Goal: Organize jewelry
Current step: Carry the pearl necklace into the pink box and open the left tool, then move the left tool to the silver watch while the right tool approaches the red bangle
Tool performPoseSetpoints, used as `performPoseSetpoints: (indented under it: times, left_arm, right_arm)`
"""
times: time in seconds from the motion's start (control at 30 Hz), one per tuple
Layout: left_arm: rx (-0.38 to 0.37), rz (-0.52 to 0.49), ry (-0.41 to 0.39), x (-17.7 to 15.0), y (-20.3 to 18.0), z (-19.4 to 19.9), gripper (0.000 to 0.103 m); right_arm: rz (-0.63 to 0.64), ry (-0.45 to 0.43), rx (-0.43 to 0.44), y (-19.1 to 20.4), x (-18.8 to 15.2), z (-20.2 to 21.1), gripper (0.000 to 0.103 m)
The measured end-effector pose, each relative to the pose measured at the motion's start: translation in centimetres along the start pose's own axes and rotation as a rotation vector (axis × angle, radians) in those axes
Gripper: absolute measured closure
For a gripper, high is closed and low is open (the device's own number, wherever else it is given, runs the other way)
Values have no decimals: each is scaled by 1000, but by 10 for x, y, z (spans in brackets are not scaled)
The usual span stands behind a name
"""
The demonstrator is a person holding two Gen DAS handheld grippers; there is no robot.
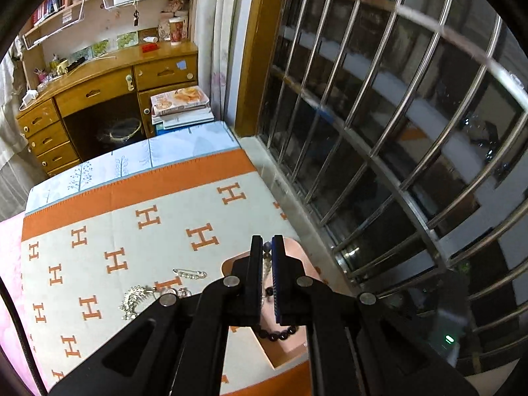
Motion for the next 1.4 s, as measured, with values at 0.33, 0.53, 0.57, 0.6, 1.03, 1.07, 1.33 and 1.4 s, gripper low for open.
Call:
performPoseSetpoints:
  times: [0.33,0.53,0.57,0.6,1.03,1.07,1.33,1.4]
  left_arm:
    - [-3,-8,-3,4,-15,-23,100]
    - [-22,-29,-48,18,-25,-12,100]
    - [-23,-34,-46,17,-26,-14,100]
    - [-23,-38,-38,16,-26,-18,100]
    - [25,-42,147,-38,3,-66,84]
    - [34,-35,144,-39,9,-63,84]
    - [165,10,68,-49,81,-13,52]
    - [197,28,57,-56,103,3,52]
  right_arm:
    - [-17,17,4,-8,-5,-5,68]
    - [-25,32,11,-11,-10,-12,68]
    - [-26,37,12,-12,-11,-14,68]
    - [-27,39,13,-12,-11,-15,68]
    - [-5,51,26,-4,-16,-17,68]
    - [-2,51,28,-3,-16,-17,68]
    - [55,70,75,25,-18,-20,68]
    - [79,70,95,37,-17,-20,68]
Point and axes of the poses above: each gripper's, at about its wrist camera, not at the fingertips, and z roughly against the way its jaws point, y to its left, x to its top, the point moved 5 cm from there along -z, roughly the way its jaws point, and after that the axes turned 9 degrees about -y, right-handed, at the moved point
